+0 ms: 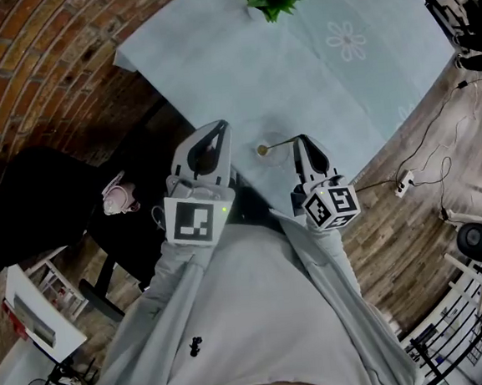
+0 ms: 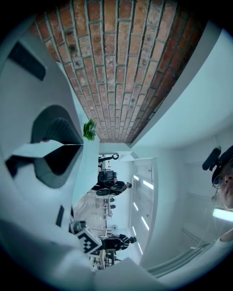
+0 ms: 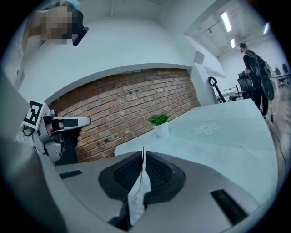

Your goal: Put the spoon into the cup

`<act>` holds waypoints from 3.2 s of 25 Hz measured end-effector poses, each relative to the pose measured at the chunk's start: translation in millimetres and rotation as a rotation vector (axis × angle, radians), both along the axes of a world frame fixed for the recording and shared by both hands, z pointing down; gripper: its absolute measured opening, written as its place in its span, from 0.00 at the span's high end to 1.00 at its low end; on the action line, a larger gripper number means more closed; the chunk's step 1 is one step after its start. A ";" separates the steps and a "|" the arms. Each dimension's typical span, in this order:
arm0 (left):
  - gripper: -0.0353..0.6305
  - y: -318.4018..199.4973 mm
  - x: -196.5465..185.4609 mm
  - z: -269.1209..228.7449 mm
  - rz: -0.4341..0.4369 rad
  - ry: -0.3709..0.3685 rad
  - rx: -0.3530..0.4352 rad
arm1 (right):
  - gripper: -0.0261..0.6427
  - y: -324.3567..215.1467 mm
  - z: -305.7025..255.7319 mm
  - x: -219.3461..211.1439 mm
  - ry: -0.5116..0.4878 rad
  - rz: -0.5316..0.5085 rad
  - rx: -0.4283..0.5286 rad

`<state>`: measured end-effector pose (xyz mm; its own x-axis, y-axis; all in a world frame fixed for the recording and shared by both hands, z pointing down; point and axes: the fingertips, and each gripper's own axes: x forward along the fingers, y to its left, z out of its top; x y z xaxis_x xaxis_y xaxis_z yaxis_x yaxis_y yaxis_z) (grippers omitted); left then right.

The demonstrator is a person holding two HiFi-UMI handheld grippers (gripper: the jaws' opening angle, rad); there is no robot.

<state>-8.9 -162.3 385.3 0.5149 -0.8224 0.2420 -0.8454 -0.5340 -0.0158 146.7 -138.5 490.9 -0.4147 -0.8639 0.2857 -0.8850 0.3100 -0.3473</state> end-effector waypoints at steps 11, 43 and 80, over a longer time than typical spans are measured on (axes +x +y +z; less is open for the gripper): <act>0.92 -2.8 3.3 -0.2 0.003 0.002 0.001 | 0.83 -2.3 2.6 -1.4 -0.024 -0.011 -0.026; 0.92 1.8 10.3 -28.0 0.020 0.023 0.072 | 0.77 -5.4 -63.4 4.0 0.057 -0.033 0.126; 0.92 4.2 49.9 -49.2 0.150 0.000 0.159 | 0.92 30.1 -193.8 39.2 0.239 0.010 0.458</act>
